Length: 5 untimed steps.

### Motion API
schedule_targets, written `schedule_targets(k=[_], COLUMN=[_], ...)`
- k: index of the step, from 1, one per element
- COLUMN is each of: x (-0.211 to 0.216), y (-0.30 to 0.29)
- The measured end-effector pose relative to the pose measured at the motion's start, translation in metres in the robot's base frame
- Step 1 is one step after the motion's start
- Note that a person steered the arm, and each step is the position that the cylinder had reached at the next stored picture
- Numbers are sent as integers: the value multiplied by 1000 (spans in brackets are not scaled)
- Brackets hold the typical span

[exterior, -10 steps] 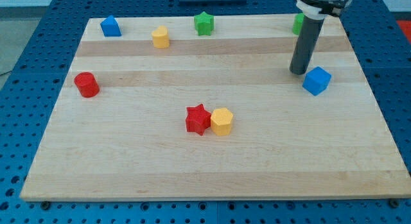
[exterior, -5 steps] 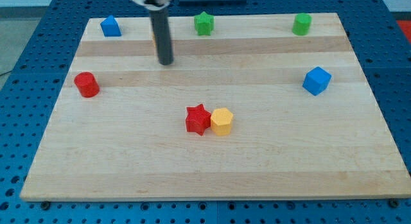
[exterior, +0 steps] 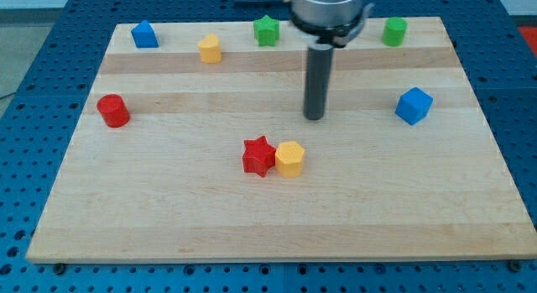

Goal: Slide yellow hexagon a bit down

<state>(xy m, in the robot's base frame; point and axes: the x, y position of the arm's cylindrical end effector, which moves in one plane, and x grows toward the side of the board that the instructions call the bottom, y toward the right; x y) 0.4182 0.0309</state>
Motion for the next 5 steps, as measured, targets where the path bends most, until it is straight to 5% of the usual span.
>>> schedule_targets(k=[4, 5], x=[90, 82], y=[-32, -23])
